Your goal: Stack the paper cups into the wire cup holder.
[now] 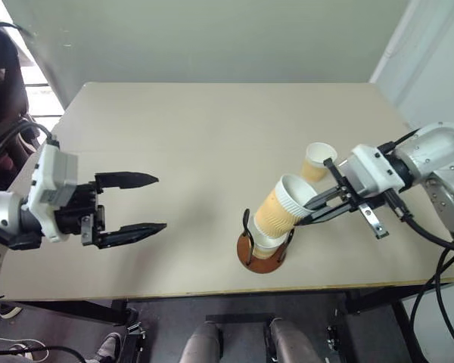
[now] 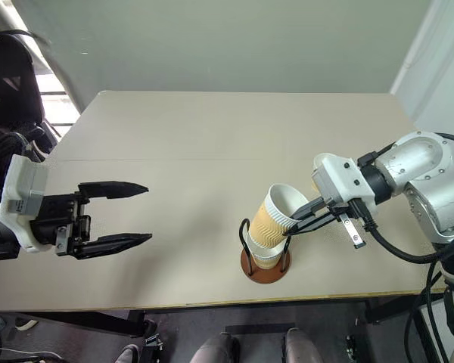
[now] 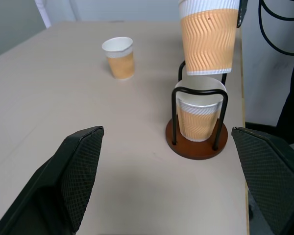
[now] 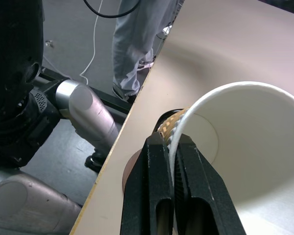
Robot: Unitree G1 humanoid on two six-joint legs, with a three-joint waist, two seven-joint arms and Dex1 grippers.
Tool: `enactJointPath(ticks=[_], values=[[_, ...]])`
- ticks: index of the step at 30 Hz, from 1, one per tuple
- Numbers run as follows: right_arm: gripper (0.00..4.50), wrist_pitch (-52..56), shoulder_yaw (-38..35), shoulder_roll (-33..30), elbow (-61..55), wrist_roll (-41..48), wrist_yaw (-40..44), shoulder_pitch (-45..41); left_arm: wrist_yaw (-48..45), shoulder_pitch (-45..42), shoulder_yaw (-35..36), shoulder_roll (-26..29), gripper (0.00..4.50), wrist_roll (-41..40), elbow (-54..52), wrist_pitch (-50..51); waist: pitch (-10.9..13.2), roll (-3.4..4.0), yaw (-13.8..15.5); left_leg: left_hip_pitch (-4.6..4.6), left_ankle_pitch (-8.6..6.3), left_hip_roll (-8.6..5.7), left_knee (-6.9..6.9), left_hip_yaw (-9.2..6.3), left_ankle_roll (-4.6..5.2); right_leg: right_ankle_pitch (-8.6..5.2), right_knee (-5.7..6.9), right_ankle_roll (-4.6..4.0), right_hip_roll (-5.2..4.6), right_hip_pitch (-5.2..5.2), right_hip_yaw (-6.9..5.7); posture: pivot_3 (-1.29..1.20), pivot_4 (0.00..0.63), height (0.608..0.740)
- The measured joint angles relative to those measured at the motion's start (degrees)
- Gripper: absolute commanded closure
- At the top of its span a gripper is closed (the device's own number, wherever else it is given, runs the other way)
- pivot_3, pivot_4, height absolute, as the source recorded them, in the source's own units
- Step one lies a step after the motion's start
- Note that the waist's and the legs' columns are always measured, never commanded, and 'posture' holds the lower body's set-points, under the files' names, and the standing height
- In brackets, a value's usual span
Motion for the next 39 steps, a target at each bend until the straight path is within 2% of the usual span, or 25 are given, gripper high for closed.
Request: enactJointPath(ticks=[26, 30, 39], values=[[4.48, -2.52, 1.18, 2.75, 0.6, -5.75, 0.39, 0.87, 0.14, 0.03, 0.76, 1.07, 0.0, -0.35, -1.14, 1.43, 0.0, 0.0, -0.02, 0.01, 0.01, 0.0, 0.0, 0.0, -0.02, -0.02, 0.01, -0.03, 0.0, 0.01, 0.0, 0.0, 0.15, 0.74], [3.61, -2.36, 1.18, 2.75, 0.47, -5.73, 0.43, 0.88, 0.14, 0.03, 0.76, 1.1, 0.0, -0.35, -1.14, 1.44, 0.0, 0.0, -0.02, 0.01, 0.01, 0.0, -0.01, 0.0, -0.02, -0.02, 0.01, -0.04, 0.0, 0.0, 0.0, 0.0, 0.15, 0.74], [0.57, -2.05, 1.18, 2.75, 0.18, -5.72, 0.72, 0.94, 0.12, -0.06, 0.75, 1.3, 0.0, -0.33, -1.13, 1.47, 0.0, 0.0, -0.02, 0.01, 0.01, 0.0, -0.01, 0.0, -0.02, -0.03, 0.01, -0.06, 0.0, 0.01, 0.0, 0.0, 0.15, 0.74]])
